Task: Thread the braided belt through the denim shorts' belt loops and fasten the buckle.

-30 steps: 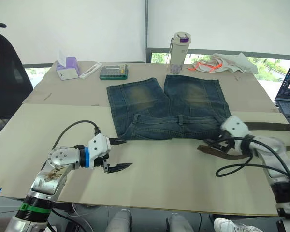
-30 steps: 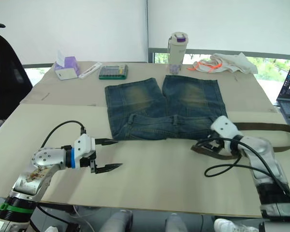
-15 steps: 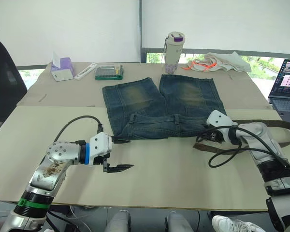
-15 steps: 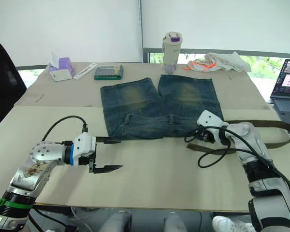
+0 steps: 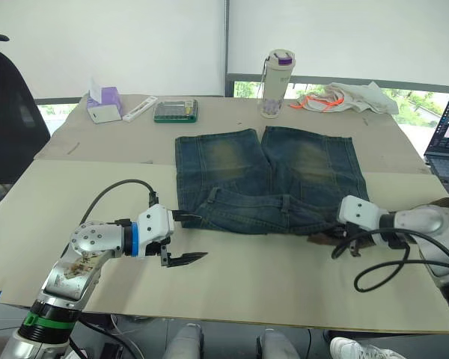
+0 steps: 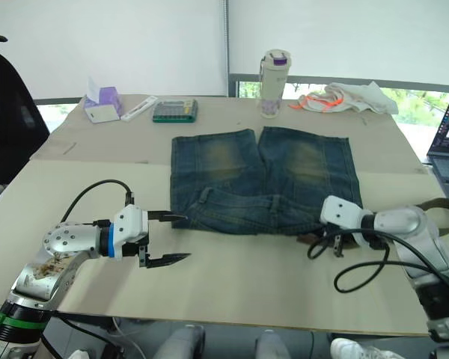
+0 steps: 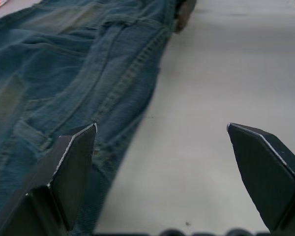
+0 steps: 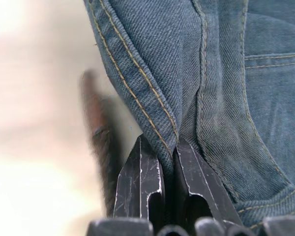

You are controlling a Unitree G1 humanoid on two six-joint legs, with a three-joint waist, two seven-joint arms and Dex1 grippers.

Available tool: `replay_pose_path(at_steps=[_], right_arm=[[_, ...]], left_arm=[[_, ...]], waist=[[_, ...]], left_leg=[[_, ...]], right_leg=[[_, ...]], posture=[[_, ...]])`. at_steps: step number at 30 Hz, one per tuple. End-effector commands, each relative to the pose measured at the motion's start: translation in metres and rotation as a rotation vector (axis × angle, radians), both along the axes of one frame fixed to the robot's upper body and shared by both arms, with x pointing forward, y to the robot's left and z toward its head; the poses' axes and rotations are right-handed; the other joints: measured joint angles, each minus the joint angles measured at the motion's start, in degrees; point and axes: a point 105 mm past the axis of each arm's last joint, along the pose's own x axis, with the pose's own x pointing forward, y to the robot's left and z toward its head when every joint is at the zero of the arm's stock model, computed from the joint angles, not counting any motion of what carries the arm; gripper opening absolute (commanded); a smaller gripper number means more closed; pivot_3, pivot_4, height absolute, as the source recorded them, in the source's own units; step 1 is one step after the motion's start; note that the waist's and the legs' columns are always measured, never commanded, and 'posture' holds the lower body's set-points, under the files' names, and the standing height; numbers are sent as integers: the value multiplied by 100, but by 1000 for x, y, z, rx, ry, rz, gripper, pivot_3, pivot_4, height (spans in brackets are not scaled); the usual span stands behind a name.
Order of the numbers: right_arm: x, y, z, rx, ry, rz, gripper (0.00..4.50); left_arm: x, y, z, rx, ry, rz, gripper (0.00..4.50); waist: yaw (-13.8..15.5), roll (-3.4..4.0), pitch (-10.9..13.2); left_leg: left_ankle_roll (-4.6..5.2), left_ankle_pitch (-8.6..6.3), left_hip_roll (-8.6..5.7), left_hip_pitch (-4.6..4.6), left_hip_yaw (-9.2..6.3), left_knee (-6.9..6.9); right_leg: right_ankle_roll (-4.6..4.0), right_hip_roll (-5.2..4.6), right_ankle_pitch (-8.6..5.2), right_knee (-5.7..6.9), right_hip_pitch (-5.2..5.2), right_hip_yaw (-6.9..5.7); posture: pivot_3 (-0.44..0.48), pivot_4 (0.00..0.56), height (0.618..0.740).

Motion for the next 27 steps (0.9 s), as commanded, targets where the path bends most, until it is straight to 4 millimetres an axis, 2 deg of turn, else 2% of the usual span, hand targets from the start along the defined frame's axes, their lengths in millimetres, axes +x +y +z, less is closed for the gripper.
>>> replay_pose_path(at_steps=[1,5,9,10,12,15,19,23,27], right_arm=[[-19,2,3,19,56,25,26],[-20,0,6,4,28,-1,26],[-5,10,17,87,-66,-50,26],[-1,10,21,96,-98,-61,425],[-10,9,23,114,-44,-52,1179],[-15,3,41,181,-69,-86,2189],[-36,-8,57,225,1,-99,3585],[-52,-17,58,225,55,-105,3585],[-68,-26,37,129,152,-101,3585]], left_arm=[[-5,-3,7,5,-27,-14,4500],[-5,-3,7,3,-22,-17,4500],[-5,-6,7,7,-21,-34,4500],[-5,-7,7,9,-22,-39,4500],[-5,-8,9,11,-23,-47,4500],[-9,-6,10,18,-15,-60,4500],[-17,-4,8,48,17,-92,4500],[-18,-3,7,73,13,-102,4500],[-17,-4,7,75,13,-114,4500]], waist=[[7,0,0],[1,-2,2],[-50,-8,5],[-58,-8,5],[-55,-6,7],[-39,-7,9],[-7,-5,13],[1,-7,15],[-5,-8,15]], left_leg=[[0,0,0,-2,0,0],[0,0,0,-1,0,2],[-1,1,3,1,0,2],[-2,2,3,1,0,2],[-3,2,3,1,0,2],[-3,2,2,-2,0,2],[-3,2,2,-6,1,2],[-3,2,3,-4,0,2],[-3,2,2,-4,2,4]], right_leg=[[0,0,0,0,0,0],[0,0,0,1,0,0],[5,2,-3,1,0,0],[4,2,-2,2,-1,1],[3,3,-2,2,-1,1],[-1,2,1,1,-1,1],[-1,1,1,-1,-2,1],[-1,2,0,0,0,-1],[7,1,-4,-1,1,0]], posture=[[0,150,740],[0,150,740],[0,150,740],[0,150,740],[0,150,740],[0,150,740],[0,150,740],[0,150,740],[0,150,740]])
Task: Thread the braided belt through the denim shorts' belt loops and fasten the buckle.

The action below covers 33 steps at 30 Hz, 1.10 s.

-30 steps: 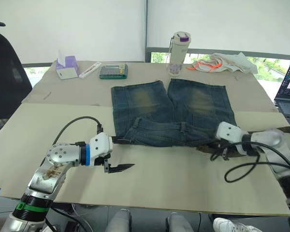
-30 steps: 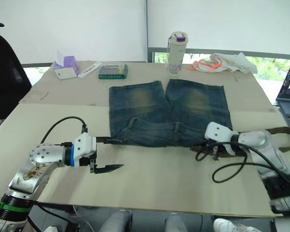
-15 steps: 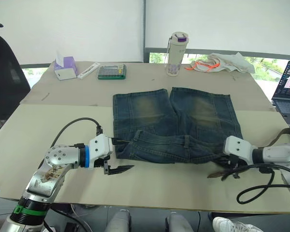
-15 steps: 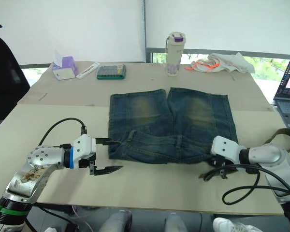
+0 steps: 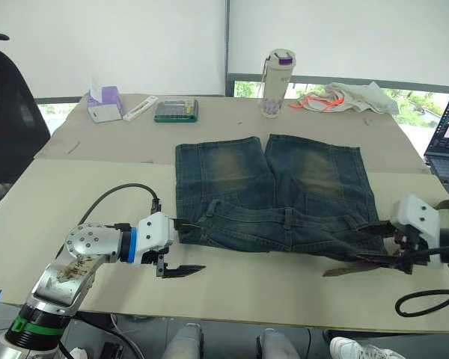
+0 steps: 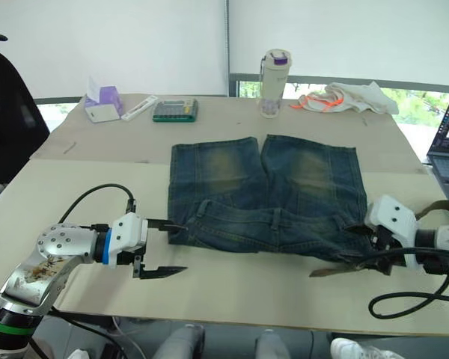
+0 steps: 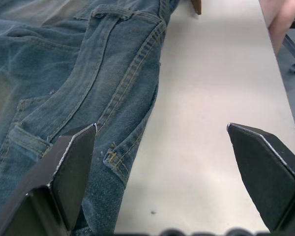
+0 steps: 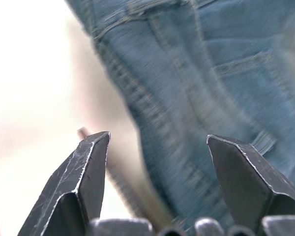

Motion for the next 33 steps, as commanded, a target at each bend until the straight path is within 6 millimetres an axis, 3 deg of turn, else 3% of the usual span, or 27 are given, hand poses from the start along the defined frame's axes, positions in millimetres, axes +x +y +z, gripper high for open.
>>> replay_pose_path(at_steps=[1,4,6,14,17,24,28,33], right_arm=[[-6,-1,0,-67,-12,45,3585],[-3,20,4,52,-32,55,3585],[-6,26,-2,37,-5,79,3585],[-2,8,-37,-164,32,66,3585],[-6,8,-41,-167,54,68,2446],[-14,4,-21,-121,35,48,41],[-8,19,5,-11,-38,48,41],[1,60,39,161,-114,132,41]], left_arm=[[-1,-2,8,3,-32,-27,4500],[-1,-2,7,7,-32,-30,4500],[0,-2,8,9,-33,-31,4500],[2,-1,9,13,-41,-38,4500],[2,-2,11,7,-43,-40,4500],[2,-9,15,-42,-22,-56,4500],[7,-19,22,-132,23,-58,4500],[13,-57,41,-408,237,-84,4500]], waist=[[-7,-1,0],[-51,-4,2],[-49,-3,3],[10,-13,8],[9,-13,8],[-3,-13,9],[-7,-14,9],[-9,-19,11]], left_leg=[[0,0,0,1,0,-1],[0,0,2,4,3,-1],[0,0,3,4,2,0],[0,0,-2,-8,2,1],[-1,0,-1,-6,2,1],[0,0,0,-4,2,2],[0,0,0,-4,2,7],[0,1,1,-5,0,20]], right_leg=[[0,0,0,-1,0,0],[3,1,-2,1,-1,2],[13,2,-8,3,-1,2],[1,-3,1,-11,-2,0],[2,-2,0,-7,-2,-1],[5,-1,-1,-5,0,0],[6,-1,-2,-1,1,-1],[18,1,-3,2,7,-2]], posture=[[0,150,740],[0,150,740],[0,150,740],[0,150,740],[0,150,740],[0,150,740],[0,150,740],[0,150,740]])
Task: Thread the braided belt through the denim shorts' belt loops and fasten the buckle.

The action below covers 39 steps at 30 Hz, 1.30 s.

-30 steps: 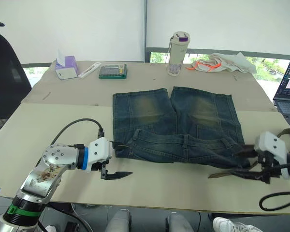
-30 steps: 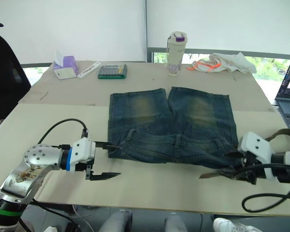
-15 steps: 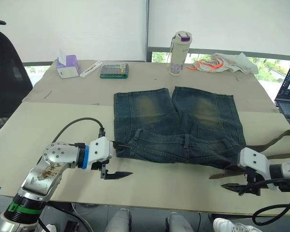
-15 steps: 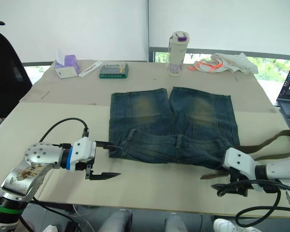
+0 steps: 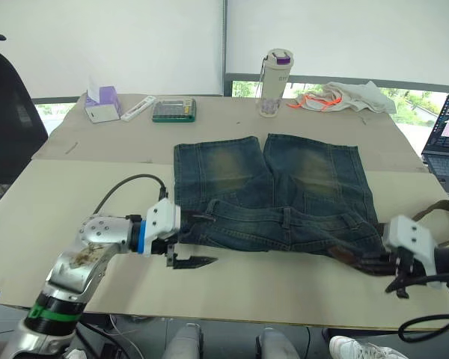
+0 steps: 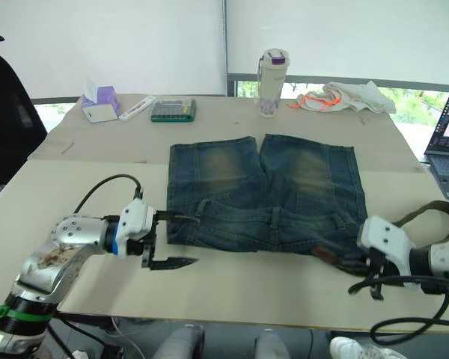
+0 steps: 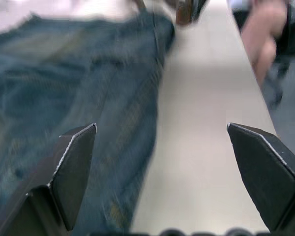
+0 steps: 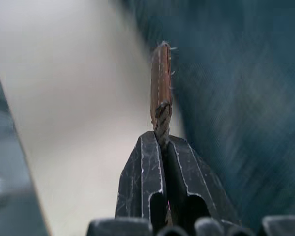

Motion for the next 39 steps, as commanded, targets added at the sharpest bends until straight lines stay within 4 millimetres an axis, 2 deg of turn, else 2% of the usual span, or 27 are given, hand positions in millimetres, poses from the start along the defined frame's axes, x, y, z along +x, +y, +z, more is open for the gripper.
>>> replay_pose_path(at_steps=[1,5,10,17,20,21,22,30,31,32,34,36,39], right_arm=[[0,32,19,97,-36,91,41],[3,61,20,145,-31,166,41],[3,85,27,237,-36,226,41],[6,89,25,232,-38,222,41],[5,88,25,230,-36,224,0],[5,88,25,229,-35,225,0],[4,88,24,228,-33,225,0],[3,87,23,229,-28,224,0],[2,86,22,226,-17,224,0],[2,84,21,214,-17,216,0],[6,78,24,235,-37,162,808],[3,70,26,247,-29,127,1434],[0,50,35,311,-67,11,2475]], left_arm=[[-9,-28,14,-155,155,-92,4500],[-16,-51,20,-258,275,-195,4500],[-12,-64,20,-296,313,-238,4500],[-17,-78,16,-326,333,-292,4500],[-15,-81,17,-345,328,-291,3667],[-15,-81,17,-353,328,-291,3237],[-15,-81,18,-357,328,-290,3008],[-14,-82,13,-360,331,-277,300],[-14,-82,13,-363,336,-270,17],[-11,-82,11,-363,341,-249,17],[-5,-81,8,-378,368,-200,0],[0,-80,8,-412,397,-156,0],[5,-78,10,-457,441,-102,0]], waist=[[-4,-4,2],[4,-8,4],[1,-8,5],[15,-9,5],[9,-9,5],[6,-9,5],[3,-9,5],[11,-9,5],[9,-9,5],[8,-9,5],[15,-9,5],[24,-10,5],[48,-12,7]], left_leg=[[0,0,0,-2,-1,1],[-1,-1,-2,-8,-2,1],[-1,0,-3,-6,-3,3],[-3,1,-4,-13,-4,3],[-3,1,-4,-11,-4,3],[-4,1,-4,-10,-4,3],[-3,1,-4,-9,-4,3],[-3,1,-4,-10,-4,3],[-3,1,-4,-10,-4,3],[-3,1,-4,-10,-4,3],[-3,1,-4,-10,-4,3],[-3,1,-5,-11,-4,3],[-3,1,-6,-16,-6,3]], right_leg=[[1,0,0,0,0,-1],[-15,0,10,-2,-3,-2],[-17,0,11,4,-5,-2],[-18,0,12,-2,-7,-3],[-19,0,12,1,-6,-3],[-19,0,12,1,-6,-2],[-19,0,12,2,-6,-2],[-19,0,12,0,-6,-2],[-19,0,12,0,-6,-3],[-19,0,12,0,-6,-2],[-19,0,12,0,-6,-2],[-18,-1,12,-1,-6,-2],[-18,-1,12,-2,-7,-3]], posture=[[0,150,740],[0,150,740],[0,150,740],[0,150,740],[0,150,740],[0,150,740],[0,150,740],[0,150,740],[0,150,740],[0,150,740],[0,150,740],[0,150,740],[0,150,740]])
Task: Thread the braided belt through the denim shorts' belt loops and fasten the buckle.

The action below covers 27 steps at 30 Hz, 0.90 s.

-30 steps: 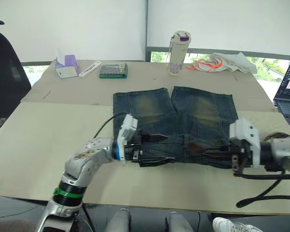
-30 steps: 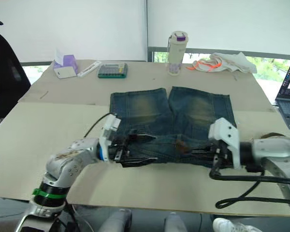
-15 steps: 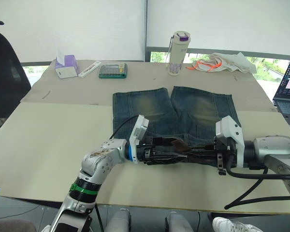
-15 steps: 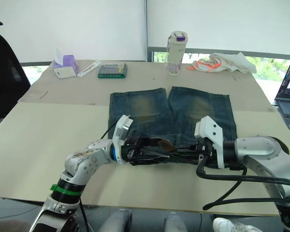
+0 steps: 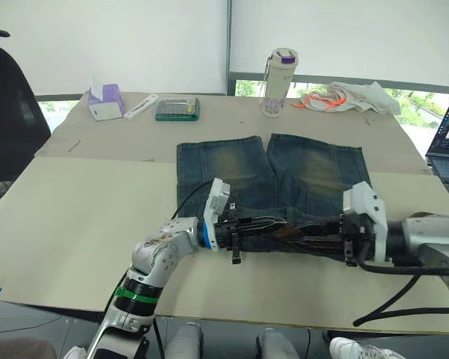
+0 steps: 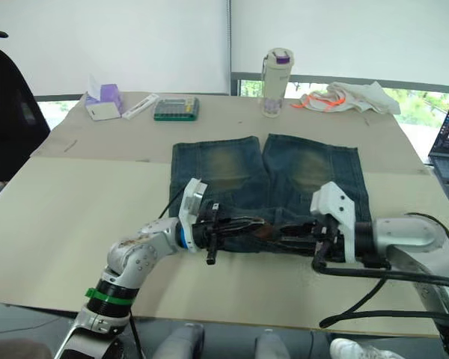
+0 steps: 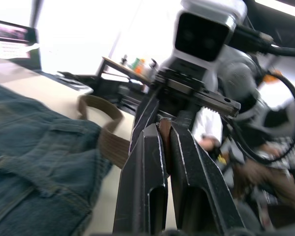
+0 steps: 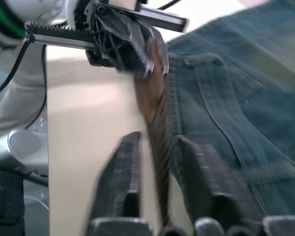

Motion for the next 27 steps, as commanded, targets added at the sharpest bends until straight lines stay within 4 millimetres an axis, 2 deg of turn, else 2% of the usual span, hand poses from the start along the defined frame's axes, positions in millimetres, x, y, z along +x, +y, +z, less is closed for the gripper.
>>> replay_pose_path(at_steps=[1,4,6,8,11,13,15,20,27], right_arm=[[-5,-22,24,97,-73,-132,2833],[-9,-35,34,286,-89,-253,3840],[-15,-42,33,429,-67,-319,4449],[-25,-42,24,541,-7,-354,4449],[-39,-20,5,694,108,-359,4449],[-38,-5,-8,726,155,-377,4449],[-30,12,-17,779,174,-405,4449],[9,28,-9,1042,113,-493,4449],[27,24,9,1214,63,-487,4449]], left_arm=[[6,4,11,-69,61,60,0],[13,4,18,-133,143,104,0],[17,5,25,-194,212,123,0],[20,4,30,-242,282,136,0],[26,6,38,-316,375,155,0],[30,8,42,-349,422,159,0],[32,8,46,-371,454,152,0],[26,4,47,-363,475,130,0],[26,4,47,-365,478,139,0]], waist=[[10,-1,1],[23,-3,2],[19,-5,2],[24,-4,2],[-4,-3,2],[-54,-2,1],[-85,-6,0],[-121,-1,-2],[-34,0,-2]], left_leg=[[0,0,0,-1,0,0],[0,0,0,1,-2,1],[0,0,0,4,-1,3],[0,0,0,3,-3,4],[0,0,1,2,-3,2],[0,0,0,4,-2,2],[-2,2,1,11,1,2],[-10,7,4,15,-1,2],[-13,7,3,-2,-2,-5]], right_leg=[[0,0,0,0,0,0],[0,0,0,3,2,0],[0,0,1,4,4,1],[1,0,1,6,4,1],[1,1,0,5,2,1],[1,0,0,11,-2,5],[14,2,-4,9,0,10],[29,8,-11,7,0,13],[-2,8,8,3,-14,11]], posture=[[0,150,740],[0,150,740],[0,150,740],[0,150,740],[0,150,740],[0,150,740],[0,150,740],[0,150,740],[0,150,740]])
